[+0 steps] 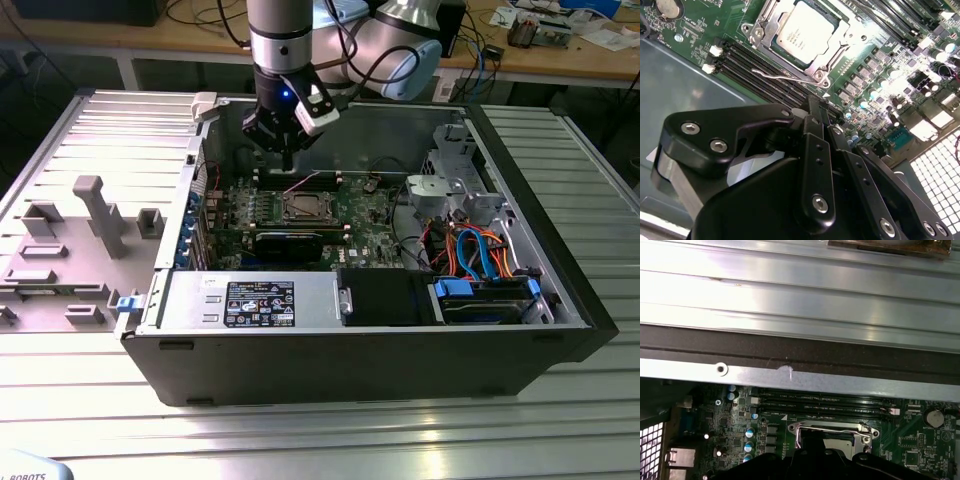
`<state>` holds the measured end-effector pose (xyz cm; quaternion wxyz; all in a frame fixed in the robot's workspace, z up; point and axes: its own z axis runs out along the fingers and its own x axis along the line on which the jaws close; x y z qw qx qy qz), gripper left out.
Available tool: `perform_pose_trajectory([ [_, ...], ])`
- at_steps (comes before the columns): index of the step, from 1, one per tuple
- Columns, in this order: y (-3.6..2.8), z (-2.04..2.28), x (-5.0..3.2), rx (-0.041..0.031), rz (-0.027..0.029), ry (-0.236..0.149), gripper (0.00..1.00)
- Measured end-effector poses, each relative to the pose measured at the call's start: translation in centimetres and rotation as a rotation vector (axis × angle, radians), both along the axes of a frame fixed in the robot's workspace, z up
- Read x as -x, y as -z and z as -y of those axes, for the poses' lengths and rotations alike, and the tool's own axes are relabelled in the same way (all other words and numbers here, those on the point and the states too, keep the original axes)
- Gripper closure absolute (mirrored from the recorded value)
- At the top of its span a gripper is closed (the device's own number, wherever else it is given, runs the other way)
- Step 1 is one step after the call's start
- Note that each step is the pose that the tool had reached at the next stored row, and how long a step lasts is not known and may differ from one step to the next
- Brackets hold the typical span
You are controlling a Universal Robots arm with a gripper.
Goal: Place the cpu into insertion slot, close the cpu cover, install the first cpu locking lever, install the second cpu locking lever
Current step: 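Install the first cpu locking lever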
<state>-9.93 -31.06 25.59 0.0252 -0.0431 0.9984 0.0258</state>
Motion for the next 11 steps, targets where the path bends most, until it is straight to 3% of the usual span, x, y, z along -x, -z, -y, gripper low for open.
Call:
perform_pose_trajectory([
  [5, 0.68, 0.00, -0.28, -0.0001, 0.0001, 0.000, 0.89],
  [11, 1.47, 0.00, -1.29, -0.0002, 0.0001, 0.018, 0.89],
])
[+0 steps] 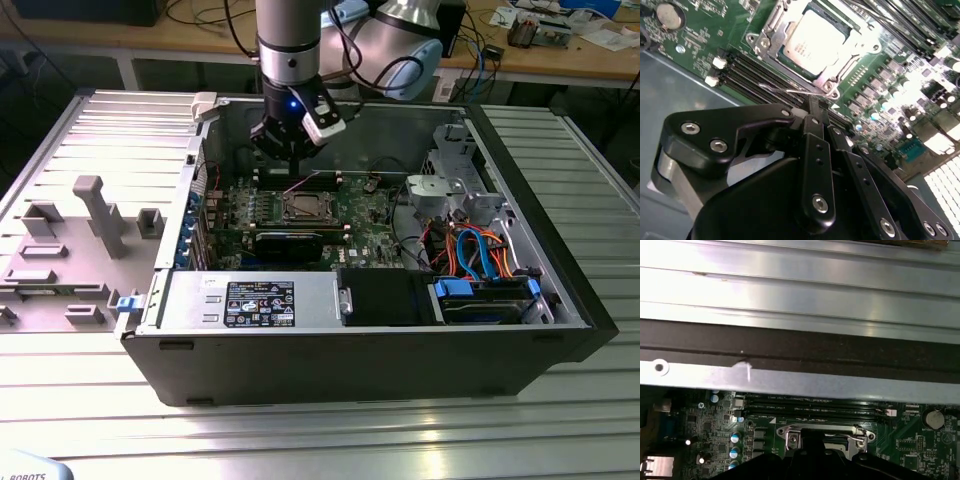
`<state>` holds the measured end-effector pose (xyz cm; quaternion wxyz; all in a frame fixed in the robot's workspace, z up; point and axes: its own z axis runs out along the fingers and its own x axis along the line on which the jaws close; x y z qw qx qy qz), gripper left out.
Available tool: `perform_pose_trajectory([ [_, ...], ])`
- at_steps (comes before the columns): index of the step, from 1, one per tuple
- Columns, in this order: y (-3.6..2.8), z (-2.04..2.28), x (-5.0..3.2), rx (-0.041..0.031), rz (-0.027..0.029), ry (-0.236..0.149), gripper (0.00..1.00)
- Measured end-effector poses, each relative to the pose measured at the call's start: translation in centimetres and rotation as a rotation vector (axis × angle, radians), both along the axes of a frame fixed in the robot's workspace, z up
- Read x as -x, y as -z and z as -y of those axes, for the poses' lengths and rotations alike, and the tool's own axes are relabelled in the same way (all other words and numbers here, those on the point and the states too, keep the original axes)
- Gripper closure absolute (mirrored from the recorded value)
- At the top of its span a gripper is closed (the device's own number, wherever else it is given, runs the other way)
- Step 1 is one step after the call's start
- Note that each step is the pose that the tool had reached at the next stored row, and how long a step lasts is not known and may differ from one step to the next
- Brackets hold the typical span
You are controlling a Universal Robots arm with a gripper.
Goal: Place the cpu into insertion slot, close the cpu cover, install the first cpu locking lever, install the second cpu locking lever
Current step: 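Install the first cpu locking lever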
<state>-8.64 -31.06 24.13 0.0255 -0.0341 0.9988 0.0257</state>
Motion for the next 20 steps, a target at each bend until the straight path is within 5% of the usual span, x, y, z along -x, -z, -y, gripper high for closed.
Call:
perform_pose_trajectory([
  [5, 0.37, -0.01, -0.64, -0.0034, 0.0001, 0.012, 0.89],
  [7, 0.64, -0.01, -0.79, -0.0121, 0.0001, 0.012, 0.89],
  [20, 0.68, -0.01, -0.83, -0.0121, -0.0001, 0.015, 0.89],
])
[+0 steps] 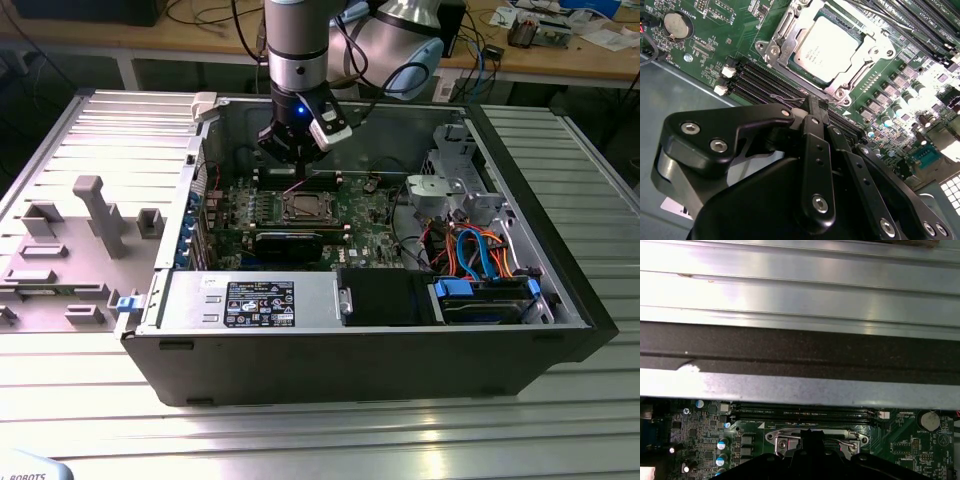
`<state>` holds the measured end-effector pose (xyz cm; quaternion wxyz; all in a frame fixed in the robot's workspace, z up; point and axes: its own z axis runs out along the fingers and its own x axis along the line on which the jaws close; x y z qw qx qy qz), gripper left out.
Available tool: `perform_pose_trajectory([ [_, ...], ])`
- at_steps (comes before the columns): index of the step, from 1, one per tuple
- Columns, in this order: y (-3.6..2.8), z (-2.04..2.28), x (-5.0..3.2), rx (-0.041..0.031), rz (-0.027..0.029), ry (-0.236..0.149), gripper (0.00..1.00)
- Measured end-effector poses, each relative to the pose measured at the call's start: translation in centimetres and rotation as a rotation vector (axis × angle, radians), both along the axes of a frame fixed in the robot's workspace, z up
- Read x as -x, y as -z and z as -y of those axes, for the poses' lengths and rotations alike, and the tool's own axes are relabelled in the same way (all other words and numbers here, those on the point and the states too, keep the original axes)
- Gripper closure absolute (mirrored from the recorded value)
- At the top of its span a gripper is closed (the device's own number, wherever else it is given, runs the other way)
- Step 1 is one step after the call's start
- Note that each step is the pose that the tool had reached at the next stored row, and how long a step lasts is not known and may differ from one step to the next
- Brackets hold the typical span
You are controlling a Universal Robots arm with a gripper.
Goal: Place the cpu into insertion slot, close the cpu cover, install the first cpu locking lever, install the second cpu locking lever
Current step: 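Install the first cpu locking lever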
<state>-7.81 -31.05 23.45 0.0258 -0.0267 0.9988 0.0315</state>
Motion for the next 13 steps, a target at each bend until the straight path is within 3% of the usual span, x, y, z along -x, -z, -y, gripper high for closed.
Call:
perform_pose_trajectory([
  [13, 0.23, 0.00, -0.04, -0.0004, 0.0003, 0.014, 0.89],
])
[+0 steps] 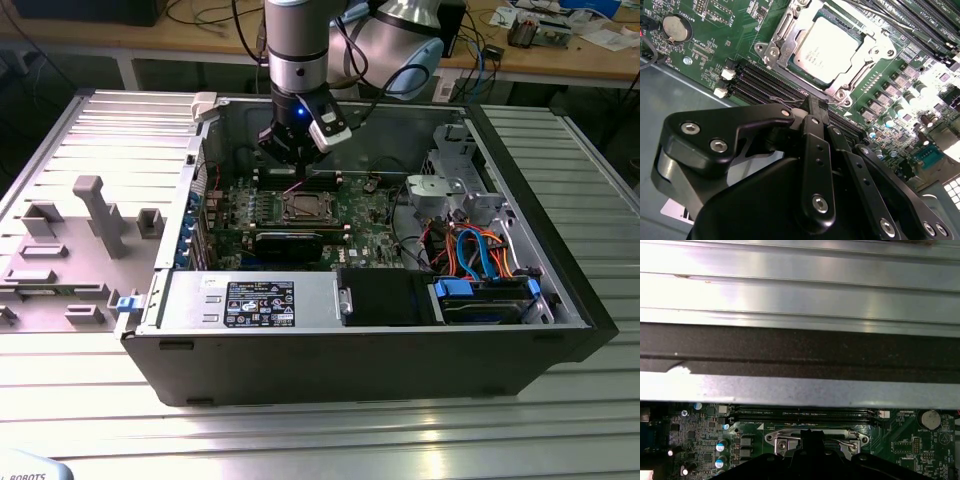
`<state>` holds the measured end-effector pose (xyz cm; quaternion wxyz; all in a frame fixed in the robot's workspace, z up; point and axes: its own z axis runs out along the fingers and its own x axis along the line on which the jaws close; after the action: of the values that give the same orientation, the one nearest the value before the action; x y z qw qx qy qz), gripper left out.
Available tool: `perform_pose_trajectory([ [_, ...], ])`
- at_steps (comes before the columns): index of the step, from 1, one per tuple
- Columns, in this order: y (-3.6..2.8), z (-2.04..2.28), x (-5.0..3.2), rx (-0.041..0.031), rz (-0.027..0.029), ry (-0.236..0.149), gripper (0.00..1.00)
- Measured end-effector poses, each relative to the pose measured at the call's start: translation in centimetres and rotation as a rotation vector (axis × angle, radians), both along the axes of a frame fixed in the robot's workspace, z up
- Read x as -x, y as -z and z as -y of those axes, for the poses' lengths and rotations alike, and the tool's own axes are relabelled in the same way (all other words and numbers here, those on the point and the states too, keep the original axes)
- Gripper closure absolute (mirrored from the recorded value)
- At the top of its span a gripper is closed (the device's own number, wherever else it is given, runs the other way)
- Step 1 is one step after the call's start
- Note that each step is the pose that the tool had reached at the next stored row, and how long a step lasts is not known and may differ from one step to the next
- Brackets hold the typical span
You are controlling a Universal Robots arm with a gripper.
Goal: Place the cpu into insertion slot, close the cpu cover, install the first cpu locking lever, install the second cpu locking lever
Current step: 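Install the first cpu locking lever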
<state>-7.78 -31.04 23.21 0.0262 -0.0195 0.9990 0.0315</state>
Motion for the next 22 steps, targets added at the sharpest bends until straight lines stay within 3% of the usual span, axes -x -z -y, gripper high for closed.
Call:
perform_pose_trajectory([
  [11, 0.32, -0.23, -0.27, -0.0060, -0.0001, 0.000, 0.89],
  [22, 1.20, -0.38, -1.47, -0.0057, -0.0003, 0.000, 0.89],
])
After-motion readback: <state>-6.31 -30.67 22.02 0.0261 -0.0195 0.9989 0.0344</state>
